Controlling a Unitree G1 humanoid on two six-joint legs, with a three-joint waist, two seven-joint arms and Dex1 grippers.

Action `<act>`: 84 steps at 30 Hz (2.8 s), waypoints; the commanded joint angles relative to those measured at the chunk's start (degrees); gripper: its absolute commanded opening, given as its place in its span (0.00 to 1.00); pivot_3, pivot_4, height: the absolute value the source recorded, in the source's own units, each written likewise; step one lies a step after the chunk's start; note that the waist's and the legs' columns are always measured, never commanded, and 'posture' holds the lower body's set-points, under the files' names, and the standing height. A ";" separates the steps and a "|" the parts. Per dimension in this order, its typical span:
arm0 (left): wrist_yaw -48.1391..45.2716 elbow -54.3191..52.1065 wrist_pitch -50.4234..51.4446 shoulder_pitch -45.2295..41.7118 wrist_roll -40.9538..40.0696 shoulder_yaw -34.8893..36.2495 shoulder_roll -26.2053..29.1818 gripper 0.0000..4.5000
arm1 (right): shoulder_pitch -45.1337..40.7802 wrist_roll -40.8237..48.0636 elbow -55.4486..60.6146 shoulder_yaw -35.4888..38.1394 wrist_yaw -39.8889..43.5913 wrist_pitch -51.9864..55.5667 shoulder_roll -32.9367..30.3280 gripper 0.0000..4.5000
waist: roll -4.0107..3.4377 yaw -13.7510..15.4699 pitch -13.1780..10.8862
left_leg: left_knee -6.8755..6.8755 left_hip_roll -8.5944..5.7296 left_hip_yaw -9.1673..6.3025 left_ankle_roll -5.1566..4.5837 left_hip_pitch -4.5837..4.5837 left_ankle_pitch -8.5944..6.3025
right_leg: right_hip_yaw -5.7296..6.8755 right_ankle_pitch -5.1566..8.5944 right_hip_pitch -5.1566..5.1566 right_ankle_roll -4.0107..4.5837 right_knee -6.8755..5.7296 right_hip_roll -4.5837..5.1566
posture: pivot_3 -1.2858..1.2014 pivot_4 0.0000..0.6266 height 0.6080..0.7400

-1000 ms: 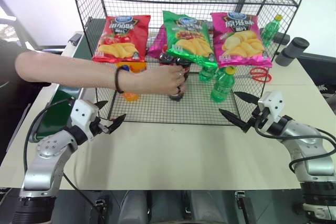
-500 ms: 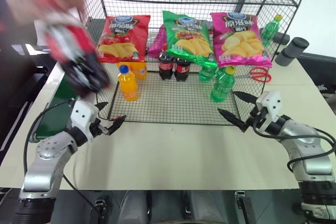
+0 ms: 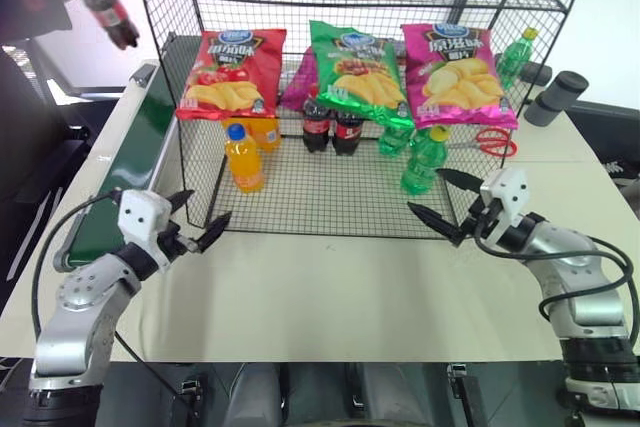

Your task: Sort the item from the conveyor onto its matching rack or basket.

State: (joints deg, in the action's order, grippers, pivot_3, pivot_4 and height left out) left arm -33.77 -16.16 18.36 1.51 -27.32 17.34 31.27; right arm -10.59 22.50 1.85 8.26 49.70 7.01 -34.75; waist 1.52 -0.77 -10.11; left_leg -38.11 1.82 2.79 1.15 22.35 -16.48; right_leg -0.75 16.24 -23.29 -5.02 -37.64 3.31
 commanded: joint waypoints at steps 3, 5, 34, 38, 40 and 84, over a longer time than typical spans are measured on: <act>2.36 -1.87 1.07 -0.85 -3.38 5.42 -0.07 1.00 | -1.76 0.03 -0.87 0.44 0.62 -1.67 0.36 0.99 | 0.00 0.00 0.00 | 0.00 0.00 0.00 0.00 0.00 0.00 | 0.00 0.00 0.00 0.00 -0.01 0.00 | 0.52 0.24 1.00; 4.25 -0.21 0.24 -1.34 -3.62 7.61 -1.03 1.00 | -2.10 0.02 -1.27 0.14 0.92 -2.05 0.72 0.99 | 0.00 -0.01 0.00 | -0.01 0.00 0.00 0.00 0.00 0.00 | 0.00 0.00 0.00 0.00 -0.01 -0.01 | 0.52 0.24 1.00; 23.97 15.15 -10.52 -8.12 9.81 10.95 -6.81 1.00 | -3.37 -1.08 5.11 -8.08 -2.67 0.91 8.04 0.99 | 0.07 0.00 0.04 | -0.02 -0.01 -0.01 0.00 0.00 0.00 | 0.03 0.00 -0.01 -0.01 -0.05 0.03 | 0.52 0.24 1.00; 24.96 16.53 -11.16 -8.50 10.97 10.35 -7.25 1.00 | -3.53 -1.34 4.83 -8.62 -2.85 0.57 8.87 0.99 | 0.09 0.01 0.06 | -0.02 -0.01 -0.01 0.00 0.00 0.00 | 0.03 -0.01 -0.01 -0.01 -0.05 0.03 | 0.52 0.24 1.00; 25.03 17.04 -11.44 -8.69 11.27 10.26 -7.41 1.00 | -3.57 -1.39 4.73 -8.70 -2.81 0.44 9.11 0.99 | 0.09 0.01 0.06 | -0.02 -0.01 0.00 0.01 0.00 0.00 | 0.03 0.00 -0.02 -0.01 -0.05 0.04 | 0.52 0.24 1.00; 23.59 24.66 -18.00 -9.82 12.40 9.30 -6.71 1.00 | -1.44 1.58 13.40 -15.78 -0.06 3.40 12.87 0.99 | 0.14 -0.02 0.09 | -0.02 -0.01 -0.03 0.01 0.00 0.00 | 0.07 -0.01 -0.02 -0.01 -0.05 0.11 | 0.52 0.24 1.00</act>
State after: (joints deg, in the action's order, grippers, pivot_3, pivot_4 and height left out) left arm -10.14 8.99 1.77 -8.15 -15.02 25.56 23.57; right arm -11.50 23.75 14.35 -7.63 49.39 11.57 -22.35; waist 1.66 -0.79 -10.02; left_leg -38.13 1.81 2.77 1.16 22.35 -16.48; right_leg -0.67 16.23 -23.31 -5.03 -37.70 3.42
